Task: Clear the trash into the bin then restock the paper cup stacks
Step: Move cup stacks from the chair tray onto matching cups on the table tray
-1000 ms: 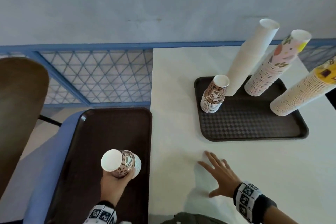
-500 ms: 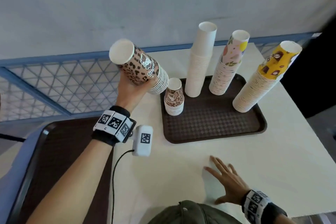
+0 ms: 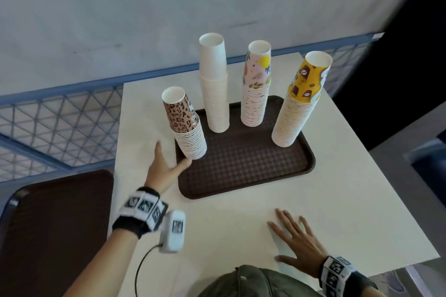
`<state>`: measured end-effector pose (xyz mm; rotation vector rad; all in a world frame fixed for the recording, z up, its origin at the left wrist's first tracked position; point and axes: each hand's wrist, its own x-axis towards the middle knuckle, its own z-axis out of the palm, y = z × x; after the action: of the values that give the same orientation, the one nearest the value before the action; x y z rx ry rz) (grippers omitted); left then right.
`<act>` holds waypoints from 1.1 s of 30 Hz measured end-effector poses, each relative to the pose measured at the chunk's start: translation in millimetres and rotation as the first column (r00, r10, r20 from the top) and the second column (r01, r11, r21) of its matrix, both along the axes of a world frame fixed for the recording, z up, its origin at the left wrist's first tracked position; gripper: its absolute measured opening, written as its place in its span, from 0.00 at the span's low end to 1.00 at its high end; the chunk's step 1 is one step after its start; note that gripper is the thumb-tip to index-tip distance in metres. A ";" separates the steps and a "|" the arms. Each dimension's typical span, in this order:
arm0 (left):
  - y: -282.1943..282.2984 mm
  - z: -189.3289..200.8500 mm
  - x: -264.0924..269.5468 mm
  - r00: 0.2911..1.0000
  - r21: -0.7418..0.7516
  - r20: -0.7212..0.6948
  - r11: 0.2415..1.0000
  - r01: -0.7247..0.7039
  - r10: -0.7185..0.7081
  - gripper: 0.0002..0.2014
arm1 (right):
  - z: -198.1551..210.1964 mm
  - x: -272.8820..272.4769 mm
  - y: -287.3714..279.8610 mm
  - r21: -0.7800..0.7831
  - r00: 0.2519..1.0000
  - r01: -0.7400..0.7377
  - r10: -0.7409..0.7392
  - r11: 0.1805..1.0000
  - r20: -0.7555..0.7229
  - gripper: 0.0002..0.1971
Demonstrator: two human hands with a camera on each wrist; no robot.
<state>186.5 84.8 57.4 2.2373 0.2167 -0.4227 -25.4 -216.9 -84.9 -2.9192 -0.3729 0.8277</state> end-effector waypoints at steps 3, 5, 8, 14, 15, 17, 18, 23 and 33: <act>10.2 -33.9 -50.3 0.981 0.230 -0.045 0.954 0.194 -0.189 0.38 | -1.3 -2.6 -3.5 -0.011 1.000 -0.012 0.011 1.000 -0.017 0.48; 18.2 -59.0 -86.5 0.936 0.367 -0.175 0.861 0.351 -0.307 0.36 | -2.2 -1.9 -5.4 -0.004 1.000 -0.016 0.016 1.000 0.000 0.48; 35.1 -92.6 -138.4 0.853 0.432 -0.369 0.744 0.509 -0.370 0.42 | -4.8 -3.5 -10.0 0.023 0.999 -0.029 0.028 0.999 0.045 0.47; 53.8 -149.5 -205.4 0.889 0.526 -0.235 0.717 0.457 -0.394 0.45 | -11.7 -5.7 -17.9 0.035 0.989 -0.088 0.083 0.996 0.125 0.46; 52.5 -151.0 -208.9 0.891 0.530 -0.229 0.718 0.452 -0.392 0.46 | -13.0 -5.1 -19.0 0.035 0.987 -0.098 0.093 0.995 0.134 0.46; 48.3 -146.0 -208.7 0.888 0.537 -0.217 0.711 0.455 -0.405 0.47 | -14.3 -6.1 -19.3 0.039 0.985 -0.093 0.086 0.995 0.151 0.46; 46.2 -146.7 -210.3 0.885 0.527 -0.216 0.714 0.461 -0.412 0.48 | -15.6 -8.0 -18.7 0.046 0.983 -0.085 0.076 0.995 0.166 0.47; 52.1 -143.3 -212.6 0.848 0.444 -0.288 0.723 0.530 -0.444 0.48 | -12.7 -18.5 -11.2 0.060 0.985 0.003 -0.013 0.998 0.170 0.44; 39.7 -109.9 -221.6 0.825 0.472 -0.320 0.677 0.565 -0.465 0.47 | 1.8 -46.0 -8.7 0.069 0.959 0.246 -0.253 0.967 0.128 0.35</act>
<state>-35.0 124.5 -52.5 2.8301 -0.2668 -0.9736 -71.4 -225.6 -83.0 -2.8989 -0.0305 0.5761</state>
